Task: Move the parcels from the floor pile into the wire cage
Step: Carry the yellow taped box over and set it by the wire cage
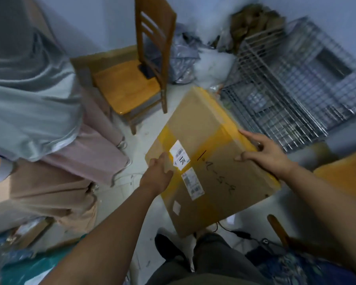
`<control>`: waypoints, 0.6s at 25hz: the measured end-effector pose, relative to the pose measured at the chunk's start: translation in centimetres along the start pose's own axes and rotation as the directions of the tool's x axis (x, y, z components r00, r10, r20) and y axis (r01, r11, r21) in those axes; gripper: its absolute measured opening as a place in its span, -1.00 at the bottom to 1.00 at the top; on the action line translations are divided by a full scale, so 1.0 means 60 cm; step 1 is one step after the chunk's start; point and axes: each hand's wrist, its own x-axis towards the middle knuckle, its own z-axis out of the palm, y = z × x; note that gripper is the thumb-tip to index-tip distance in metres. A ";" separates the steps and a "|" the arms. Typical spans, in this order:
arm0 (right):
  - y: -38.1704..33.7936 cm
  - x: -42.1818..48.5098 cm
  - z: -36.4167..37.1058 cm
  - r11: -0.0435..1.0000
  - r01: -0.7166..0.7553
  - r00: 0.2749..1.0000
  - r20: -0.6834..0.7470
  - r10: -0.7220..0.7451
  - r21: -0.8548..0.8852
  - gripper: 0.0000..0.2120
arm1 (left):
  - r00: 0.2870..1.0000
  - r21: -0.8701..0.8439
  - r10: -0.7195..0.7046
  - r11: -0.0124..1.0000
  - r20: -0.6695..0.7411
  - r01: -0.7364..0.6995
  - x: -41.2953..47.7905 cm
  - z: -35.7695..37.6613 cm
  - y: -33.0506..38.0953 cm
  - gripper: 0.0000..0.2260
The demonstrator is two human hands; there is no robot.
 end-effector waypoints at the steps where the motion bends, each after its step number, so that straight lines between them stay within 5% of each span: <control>1: 0.010 -0.005 -0.019 0.996 -0.031 0.999 -0.040 0.035 0.087 -0.27 | 0.999 0.037 -0.027 0.999 0.018 0.026 0.007 0.001 -0.004 -0.31; 5: 0.050 -0.024 -0.077 0.941 -0.068 0.978 -0.164 0.129 0.330 -0.30 | 0.979 0.062 -0.201 0.978 0.045 0.198 0.056 0.002 -0.011 -0.21; 8: 0.084 -0.023 -0.098 0.886 -0.083 0.967 -0.179 0.183 0.457 -0.34 | 0.952 -0.095 -0.306 0.947 0.019 0.306 0.111 -0.005 0.010 -0.14; 12: 0.109 0.019 -0.113 0.820 -0.074 0.959 -0.186 0.216 0.568 -0.41 | 0.945 -0.394 -0.318 0.880 -0.074 0.266 0.223 -0.031 0.022 0.03; 15: 0.117 0.076 -0.135 0.761 -0.095 0.961 -0.140 0.237 0.642 -0.49 | 0.943 -0.356 -0.309 0.901 -0.124 0.248 0.293 -0.075 0.062 -0.10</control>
